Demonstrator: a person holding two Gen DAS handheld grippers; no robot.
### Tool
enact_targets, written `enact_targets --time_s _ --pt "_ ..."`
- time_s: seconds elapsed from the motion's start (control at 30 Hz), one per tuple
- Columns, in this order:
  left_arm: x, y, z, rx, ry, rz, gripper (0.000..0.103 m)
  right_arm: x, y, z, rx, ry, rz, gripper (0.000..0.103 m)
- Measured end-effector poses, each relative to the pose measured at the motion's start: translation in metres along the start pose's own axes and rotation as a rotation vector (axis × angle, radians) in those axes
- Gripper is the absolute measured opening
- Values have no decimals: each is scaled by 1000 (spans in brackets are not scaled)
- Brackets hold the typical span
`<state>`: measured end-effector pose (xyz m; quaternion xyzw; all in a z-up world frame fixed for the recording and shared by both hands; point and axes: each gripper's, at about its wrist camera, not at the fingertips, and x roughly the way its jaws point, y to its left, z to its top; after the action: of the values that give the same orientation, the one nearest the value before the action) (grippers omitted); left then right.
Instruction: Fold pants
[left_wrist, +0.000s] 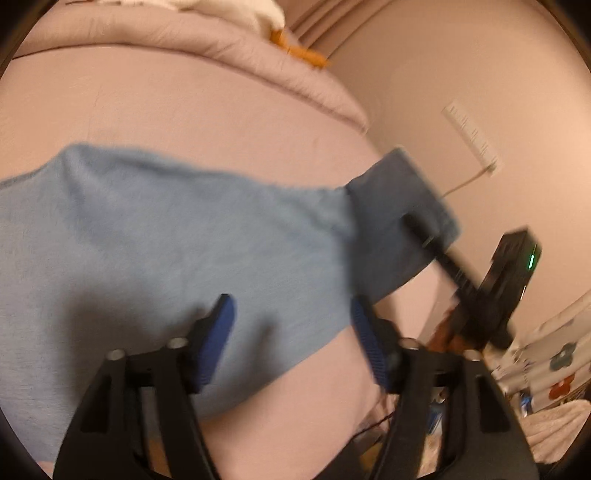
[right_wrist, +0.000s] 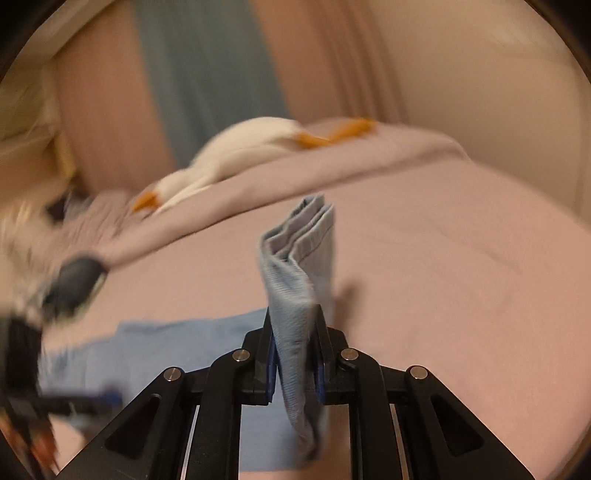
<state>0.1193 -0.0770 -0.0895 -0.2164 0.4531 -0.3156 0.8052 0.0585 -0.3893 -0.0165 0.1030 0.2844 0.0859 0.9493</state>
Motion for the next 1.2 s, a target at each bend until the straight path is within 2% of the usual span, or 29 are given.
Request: enact_targets --time_s 0.07,0.17,0.37,0.43,0.47,0.5,0.53,0.57,0.6,0.77,0.93,1.03,1.07,1.1,1.13,1.17,1.2 --pt "-7 -4 3 -29 -40 -58 82 2 34 -7 -95 -2 30 16" --pt "-8 0 7 -107 -60 -153 82 10 73 -22 -206 1 41 16" --pt "6 31 7 -273 -32 -236 81 28 130 -61 -377 66 57 16" --pt "11 46 6 -338 -6 -221 79 31 145 -70 -428 72 54 16" --pt "12 54 5 -375 11 -222 69 34 155 -75 -466 77 55 16" --pt "13 61 5 -397 20 -230 51 36 162 -78 -494 80 50 16" --pt "10 63 5 -392 20 -216 44 40 171 -81 -527 86 38 16" --pt "6 64 7 -370 12 -181 32 39 174 -83 -546 87 33 16" --pt "1 63 9 -346 -1 -155 27 39 181 -85 -574 77 21 16" --pt "-20 71 12 -295 -38 -80 21 34 205 -96 -666 53 12 16" --pt "-29 78 6 -234 -43 6 20 27 211 -107 -686 69 45 16" --pt "-20 86 8 -198 -39 101 22 33 208 -110 -701 95 41 17" --pt "-16 91 8 -194 -21 143 31 37 207 -113 -707 116 41 17" --pt "-13 98 6 -204 9 181 33 41 206 -115 -712 143 44 20" --pt "-16 104 4 -215 7 167 33 47 205 -115 -711 198 56 26" --pt "-20 106 4 -221 -8 162 35 46 201 -114 -688 219 75 26" --pt "-27 106 4 -207 -25 185 39 41 198 -112 -672 219 97 33"
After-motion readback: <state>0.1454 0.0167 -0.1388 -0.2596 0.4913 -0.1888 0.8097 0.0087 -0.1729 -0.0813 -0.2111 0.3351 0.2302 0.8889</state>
